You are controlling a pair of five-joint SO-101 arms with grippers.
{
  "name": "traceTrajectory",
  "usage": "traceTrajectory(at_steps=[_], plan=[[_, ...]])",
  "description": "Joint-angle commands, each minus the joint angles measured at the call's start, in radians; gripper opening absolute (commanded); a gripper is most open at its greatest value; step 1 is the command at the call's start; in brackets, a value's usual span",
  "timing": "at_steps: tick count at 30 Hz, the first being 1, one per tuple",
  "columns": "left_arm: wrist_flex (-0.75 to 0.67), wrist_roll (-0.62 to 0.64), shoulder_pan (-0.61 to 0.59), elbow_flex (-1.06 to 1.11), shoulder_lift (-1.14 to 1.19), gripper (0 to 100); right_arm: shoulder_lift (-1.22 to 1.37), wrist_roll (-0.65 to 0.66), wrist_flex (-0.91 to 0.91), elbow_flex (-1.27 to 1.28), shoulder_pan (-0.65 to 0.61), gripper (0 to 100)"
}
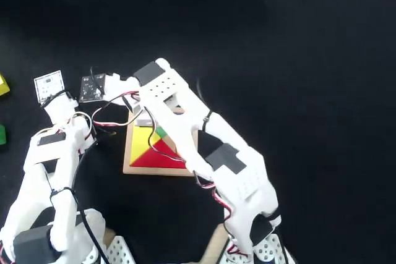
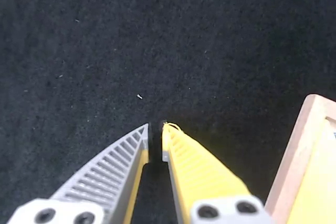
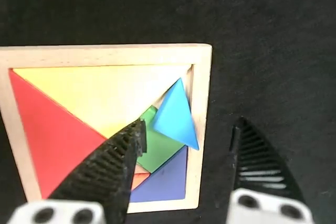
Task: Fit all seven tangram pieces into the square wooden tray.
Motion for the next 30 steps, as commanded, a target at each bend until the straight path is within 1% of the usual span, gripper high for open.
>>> traceTrajectory(at_steps=[1, 3, 6, 7, 9, 14, 18, 23, 30], plan=[[-0.011, -0.008, 0.005, -0.018, -0.02, 6, -0.081, -0.017, 0.032, -0.065, 0.043, 23.3], [-0.011, -0.008, 0.005, -0.018, -0.02, 6, -0.108, -0.018, 0.058, -0.064, 0.072, 16.5], [-0.011, -0.008, 0.005, -0.018, -0.02, 6, -0.122, -0.018, 0.091, -0.039, 0.123, 1.4], [-0.011, -0.008, 0.005, -0.018, -0.02, 6, -0.119, -0.018, 0.094, -0.024, 0.14, 1.0], [-0.011, -0.008, 0.005, -0.018, -0.02, 6, -0.101, -0.014, 0.072, 0.016, 0.167, 4.3], [-0.012, -0.008, 0.005, -0.018, -0.02, 6, -0.056, -0.018, -0.041, 0.053, 0.187, 1.1], [-0.012, -0.008, 0.005, -0.018, -0.02, 6, -0.028, -0.02, -0.084, 0.054, 0.155, 1.1], [-0.014, -0.008, 0.005, -0.018, -0.02, 6, -0.001, -0.02, -0.087, 0.053, 0.101, 1.1], [-0.014, -0.008, 0.005, -0.018, -0.02, 6, 0.007, -0.026, -0.08, 0.041, 0.083, 1.1]])
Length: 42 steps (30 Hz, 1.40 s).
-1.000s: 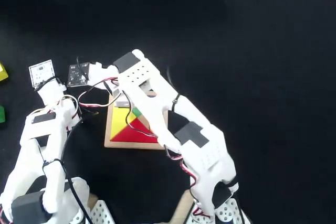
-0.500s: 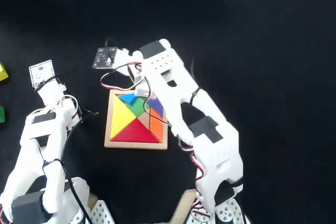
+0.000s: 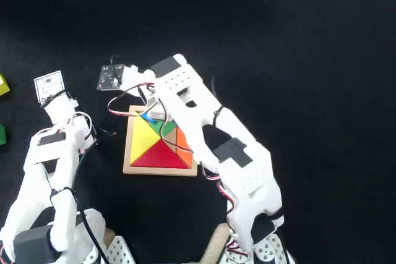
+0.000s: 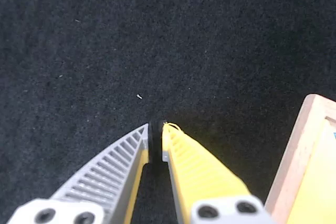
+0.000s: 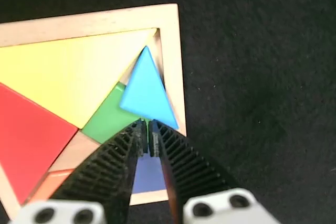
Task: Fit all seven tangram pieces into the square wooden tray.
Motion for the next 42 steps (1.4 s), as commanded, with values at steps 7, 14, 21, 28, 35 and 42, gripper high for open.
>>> traceTrajectory(at_steps=[7, 14, 21, 28, 35, 42], plan=[[-0.014, -0.008, 0.005, -0.018, -0.02, 6, -0.001, -0.044, -0.015, -0.018, -0.018, 1.1], [-0.014, -0.008, 0.005, -0.018, -0.02, 6, -0.001, -0.044, -0.031, -0.016, -0.069, 1.1], [-0.014, -0.008, 0.005, -0.018, -0.02, 6, -0.008, -0.044, -0.035, -0.024, -0.072, 1.1], [-0.014, -0.008, 0.005, -0.018, -0.02, 6, -0.013, -0.046, 0.058, -0.068, -0.066, 1.1], [-0.014, -0.008, 0.007, -0.018, -0.02, 6, 0.051, -0.044, 0.035, -0.09, 0.006, 1.1], [-0.015, -0.008, 0.008, -0.018, -0.02, 6, 0.105, -0.046, 0.023, -0.15, -0.02, 1.1]])
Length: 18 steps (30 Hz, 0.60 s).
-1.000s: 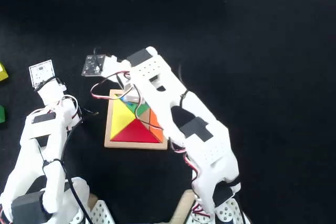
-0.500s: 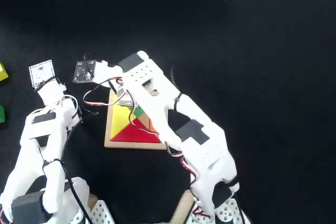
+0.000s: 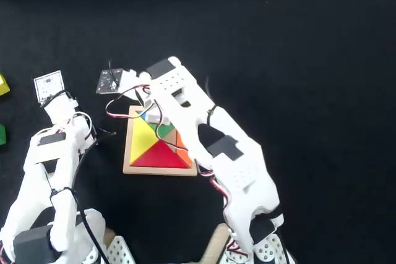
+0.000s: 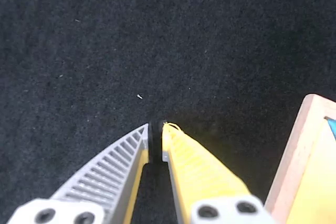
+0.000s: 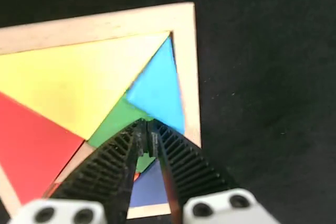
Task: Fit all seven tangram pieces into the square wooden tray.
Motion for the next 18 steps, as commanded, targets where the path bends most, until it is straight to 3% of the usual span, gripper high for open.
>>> traceTrajectory(at_steps=[1, 14, 18], plan=[[-0.015, -0.008, 0.008, -0.018, -0.02, 6, -0.002, -0.009, -0.002, -0.079, -0.017, 1.1], [-0.015, -0.008, 0.008, -0.018, -0.02, 6, 0.001, -0.008, 0.249, -0.357, -0.002, 1.1], [-0.015, -0.008, 0.007, -0.018, -0.02, 6, 0.022, -0.011, 0.233, -0.397, 0.0, 1.1]])
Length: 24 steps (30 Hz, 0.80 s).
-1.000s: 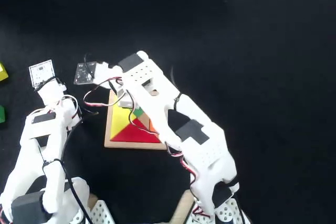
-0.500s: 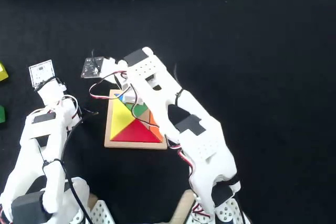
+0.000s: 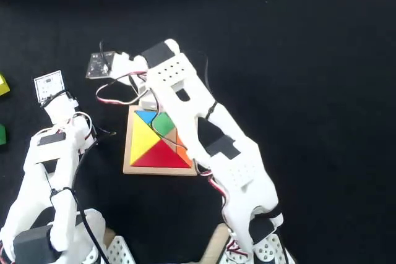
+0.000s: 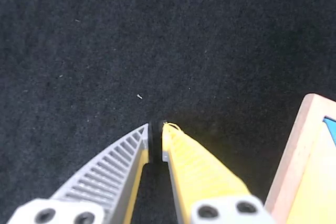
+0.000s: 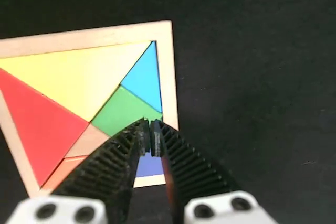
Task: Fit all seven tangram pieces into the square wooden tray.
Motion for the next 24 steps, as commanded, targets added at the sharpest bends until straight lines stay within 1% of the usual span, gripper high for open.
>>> traceTrajectory(at_steps=[1, 5, 11, 13, 15, 19, 21, 24], plan=[[-0.015, -0.008, 0.007, -0.018, -0.02, 6, 0.01, -0.028, -0.023, -0.064, 0.009, 1.1], [-0.015, -0.008, 0.007, -0.018, -0.02, 6, 0.099, -0.12, -0.106, -0.065, 0.008, 1.1], [-0.015, -0.008, 0.008, -0.018, -0.02, 6, 0.209, -0.129, -0.086, -0.074, -0.018, 1.1], [-0.015, -0.008, 0.008, -0.018, -0.02, 6, 0.189, -0.132, -0.051, -0.107, -0.012, 1.1], [-0.015, -0.008, 0.01, -0.018, -0.02, 6, 0.143, -0.132, 0.026, -0.18, 0.011, 1.1], [-0.015, -0.008, 0.01, -0.018, -0.02, 6, 0.022, -0.158, 0.192, -0.384, 0.069, 1.1], [-0.015, -0.008, 0.008, -0.018, -0.02, 6, -0.036, -0.215, 0.221, -0.466, 0.11, 1.1], [-0.015, -0.008, 0.007, -0.018, -0.02, 6, -0.137, -0.356, 0.222, -0.478, 0.204, 1.1]])
